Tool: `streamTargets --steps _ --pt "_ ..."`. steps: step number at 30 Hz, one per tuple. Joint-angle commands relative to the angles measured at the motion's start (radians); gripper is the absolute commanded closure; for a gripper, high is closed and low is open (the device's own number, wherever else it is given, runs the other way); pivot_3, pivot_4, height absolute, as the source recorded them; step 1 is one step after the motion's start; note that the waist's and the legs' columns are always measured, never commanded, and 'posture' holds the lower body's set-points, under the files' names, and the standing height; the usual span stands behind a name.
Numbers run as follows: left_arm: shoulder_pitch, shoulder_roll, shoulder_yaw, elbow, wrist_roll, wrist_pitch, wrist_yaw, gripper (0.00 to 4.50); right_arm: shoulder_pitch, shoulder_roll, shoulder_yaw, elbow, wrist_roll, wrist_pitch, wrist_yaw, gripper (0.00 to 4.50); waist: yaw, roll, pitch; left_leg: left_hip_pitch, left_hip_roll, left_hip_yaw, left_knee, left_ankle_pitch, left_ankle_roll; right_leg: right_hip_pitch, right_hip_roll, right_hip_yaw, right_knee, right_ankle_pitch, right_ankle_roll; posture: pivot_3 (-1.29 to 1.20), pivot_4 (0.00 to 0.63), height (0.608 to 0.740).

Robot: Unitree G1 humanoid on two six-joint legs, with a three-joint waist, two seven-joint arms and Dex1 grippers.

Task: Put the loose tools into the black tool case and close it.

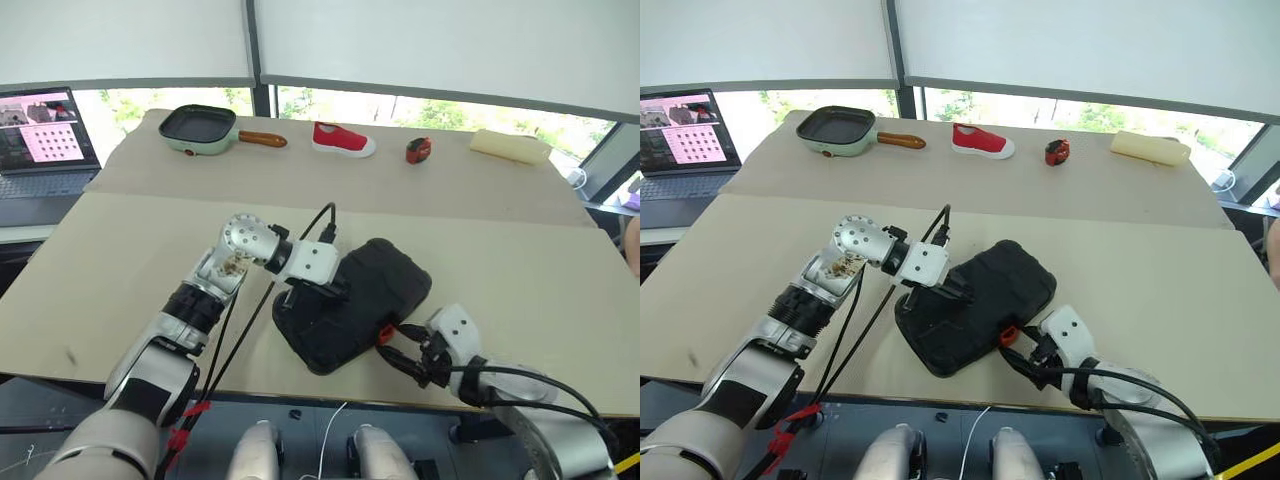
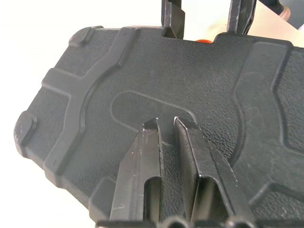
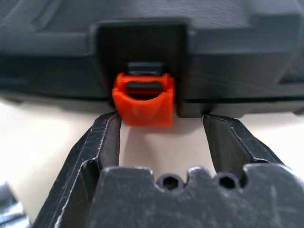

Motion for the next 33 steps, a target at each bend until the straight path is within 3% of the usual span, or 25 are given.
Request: streamTargets --steps 1,4,7,12,22,23,28,33 --pt "0.017 0.005 -0.061 0.047 0.063 0.005 -0.022 3.89 -0.041 0.037 -0.036 -0.046 0.048 0.009 -0.038 1.3 -0.007 0.0 0.0 0.0 0.0 0.0 0.0 0.0 0.0 0.0 0.0 0.0 0.0 0.0 0.0 0.0 0.15 0.74" --pt "0.016 0.005 -0.061 0.05 0.063 0.001 -0.022 3.89 -0.038 0.032 -0.03 -0.073 0.056 0.012 -0.038 1.3 -0.01 0.0 0.0 0.0 0.0 0.0 -0.001 0.0 0.0 0.0 0.001 0.0 0.0 0.0 0.0 0.0 0.15 0.74" --pt "0.018 0.005 -0.061 0.052 0.064 -0.002 -0.021 3.89 -0.032 0.025 -0.028 -0.094 0.054 -0.003 -0.033 1.97 -0.01 0.0 0.0 0.0 0.0 0.0 -0.001 0.0 0.0 -0.001 0.001 0.0 0.0 0.0 0.0 0.0 0.15 0.74" --pt "0.019 -0.003 -0.065 0.063 0.066 -0.009 -0.017 3.89 0.005 -0.034 -0.002 -0.114 0.006 -0.072 -0.008 3.54 -0.008 0.0 0.0 0.0 0.0 0.0 -0.001 0.0 0.0 -0.001 0.0 0.0 0.0 0.0 0.0 0.0 0.15 0.74" --pt "0.016 -0.014 -0.067 0.08 0.068 -0.027 -0.015 3.89 0.05 -0.072 -0.014 -0.125 0.017 -0.109 -0.003 3.54 -0.006 0.0 0.0 0.0 0.0 0.0 -0.001 0.0 0.0 -0.001 0.0 0.0 -0.001 -0.001 0.002 0.0 0.15 0.74" --pt "0.016 -0.015 -0.068 0.081 0.068 -0.028 -0.015 3.89 0.049 -0.071 -0.016 -0.121 0.02 -0.109 -0.003 3.04 -0.006 0.0 0.0 0.0 0.0 0.0 -0.001 0.0 0.0 -0.001 0.0 0.0 -0.001 -0.001 0.002 0.0 0.15 0.74" --pt "0.016 -0.017 -0.067 0.081 0.067 -0.03 -0.018 3.89 0.053 -0.075 0.011 -0.085 -0.013 -0.161 -0.002 1.54 -0.006 0.0 0.0 -0.001 0.0 0.0 -0.001 0.0 0.0 0.0 0.0 0.0 -0.002 -0.002 0.002 0.0 0.15 0.74" --pt "0.009 -0.017 -0.066 0.084 0.066 -0.031 -0.023 3.89 0.06 -0.058 0.029 -0.028 -0.036 -0.229 0.0 1.54 -0.006 0.0 0.0 0.0 0.0 0.0 -0.002 0.0 0.0 0.0 0.0 0.0 -0.003 -0.002 0.002 0.0 0.15 0.74"
